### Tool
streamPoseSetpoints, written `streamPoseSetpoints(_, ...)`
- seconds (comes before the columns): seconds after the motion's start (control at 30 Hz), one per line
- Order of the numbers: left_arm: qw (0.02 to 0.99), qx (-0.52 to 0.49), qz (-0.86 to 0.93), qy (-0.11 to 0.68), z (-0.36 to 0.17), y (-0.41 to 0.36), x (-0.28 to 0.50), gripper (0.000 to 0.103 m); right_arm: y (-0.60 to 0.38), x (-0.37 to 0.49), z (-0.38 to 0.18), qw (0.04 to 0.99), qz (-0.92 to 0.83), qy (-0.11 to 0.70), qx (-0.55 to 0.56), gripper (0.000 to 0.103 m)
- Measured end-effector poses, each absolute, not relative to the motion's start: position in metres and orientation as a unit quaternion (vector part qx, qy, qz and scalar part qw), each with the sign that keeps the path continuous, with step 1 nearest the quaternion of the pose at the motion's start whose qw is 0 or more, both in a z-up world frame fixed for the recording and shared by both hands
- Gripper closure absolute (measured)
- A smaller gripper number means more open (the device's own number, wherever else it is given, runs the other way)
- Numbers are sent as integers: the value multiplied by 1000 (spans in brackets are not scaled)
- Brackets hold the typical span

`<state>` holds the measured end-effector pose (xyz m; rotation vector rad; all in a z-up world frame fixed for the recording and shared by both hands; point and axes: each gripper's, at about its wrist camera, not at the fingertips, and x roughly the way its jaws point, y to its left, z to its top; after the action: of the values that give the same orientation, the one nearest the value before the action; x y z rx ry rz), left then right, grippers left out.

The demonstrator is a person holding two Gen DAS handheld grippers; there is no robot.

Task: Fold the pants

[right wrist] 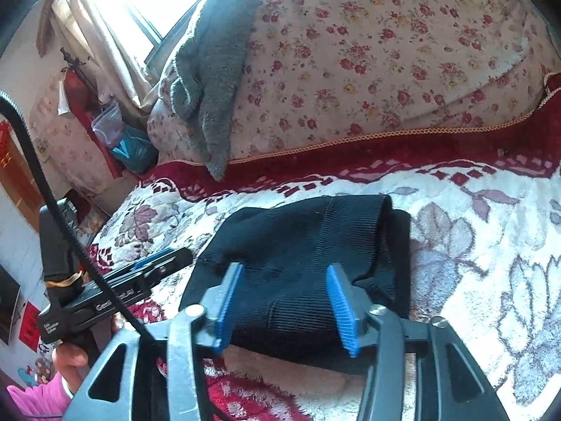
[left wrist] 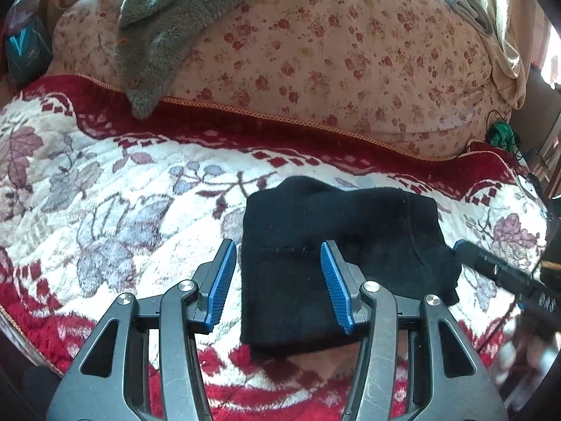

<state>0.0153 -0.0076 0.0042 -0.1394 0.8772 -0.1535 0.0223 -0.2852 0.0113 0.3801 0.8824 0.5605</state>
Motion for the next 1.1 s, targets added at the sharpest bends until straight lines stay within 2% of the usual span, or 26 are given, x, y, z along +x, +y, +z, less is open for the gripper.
streamPoseSetpoints(0.07,897,-72,-83,428,0,1,14,52,-295,27,9,846,257,427,190,43)
streamPoseSetpoints(0.13,891,-88,-93,436,-6,10,15,52,-306,32,3,841,252,435,199,29)
streamPoseSetpoints(0.37,863,-154,-114,468,-32,30,29,51,-345,51,-37,806,233,471,273,26)
streamPoseSetpoints(0.4,860,-164,-121,467,-33,31,30,49,-349,54,-43,802,230,474,283,24)
streamPoseSetpoints(0.47,855,-181,-136,466,-36,33,35,33,-353,57,-51,792,239,474,302,21)
streamPoseSetpoints(0.6,831,-218,-172,482,-49,32,49,33,-352,63,-60,772,270,471,331,19)
streamPoseSetpoints(0.7,821,-228,-190,488,-57,26,59,32,-347,67,-62,767,287,467,332,9)
streamPoseSetpoints(0.87,820,-225,-194,489,-63,11,70,24,-339,73,-62,766,306,465,323,1)
streamPoseSetpoints(0.97,834,-204,-181,479,-64,2,70,23,-331,75,-61,771,327,454,305,1)
streamPoseSetpoints(1.0,837,-196,-180,478,-63,-1,70,23,-327,76,-61,775,334,449,295,9)
streamPoseSetpoints(1.03,840,-184,-178,477,-62,-4,70,24,-324,77,-63,774,339,449,292,35)
streamPoseSetpoints(1.1,846,-172,-180,471,-60,-6,68,35,-322,79,-70,771,332,452,302,42)
